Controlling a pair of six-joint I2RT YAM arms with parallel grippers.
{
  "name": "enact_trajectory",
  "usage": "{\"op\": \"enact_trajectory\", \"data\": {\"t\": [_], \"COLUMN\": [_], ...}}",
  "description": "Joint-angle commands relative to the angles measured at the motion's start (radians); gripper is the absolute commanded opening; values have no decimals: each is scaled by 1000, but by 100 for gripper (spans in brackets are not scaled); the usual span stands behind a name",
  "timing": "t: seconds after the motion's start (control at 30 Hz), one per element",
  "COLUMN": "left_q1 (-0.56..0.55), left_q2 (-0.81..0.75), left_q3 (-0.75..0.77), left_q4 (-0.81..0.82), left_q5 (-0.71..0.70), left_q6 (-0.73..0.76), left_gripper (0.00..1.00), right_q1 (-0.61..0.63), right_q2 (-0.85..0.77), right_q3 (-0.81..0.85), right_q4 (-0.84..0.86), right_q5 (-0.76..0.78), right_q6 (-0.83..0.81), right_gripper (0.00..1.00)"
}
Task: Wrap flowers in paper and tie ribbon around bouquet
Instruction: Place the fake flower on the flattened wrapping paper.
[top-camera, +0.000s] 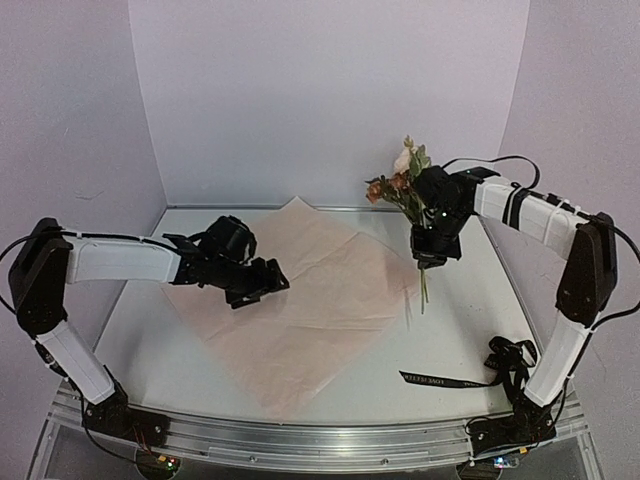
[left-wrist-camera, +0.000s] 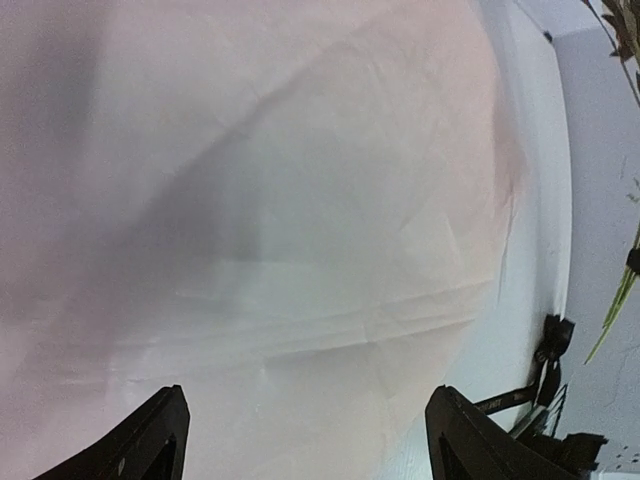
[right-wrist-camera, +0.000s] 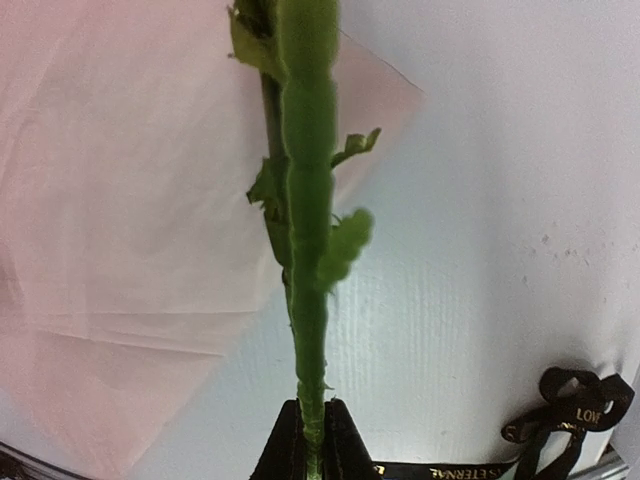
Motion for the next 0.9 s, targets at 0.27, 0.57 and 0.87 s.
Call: {"op": "enact_trajectory", "data": {"t": [0.27,0.57,0.87], "left_q1": [231,264,266], "left_q2": [-205,-185,-162], "left_q3": [-100,-170,-180], "left_q4": [-77,-27,-17], "left_q5": [83,142,162], "left_q6": [100,83,86], "left_gripper": [85,85,85], "right_q1": [167,218,220], "right_q2": [428,661,864], "right_q3": [523,711,858], "right_q4": [187,408,580], "right_q5": [-68,-211,-325], "right_q6": [125,231,353], "right_gripper": [0,0,0]}}
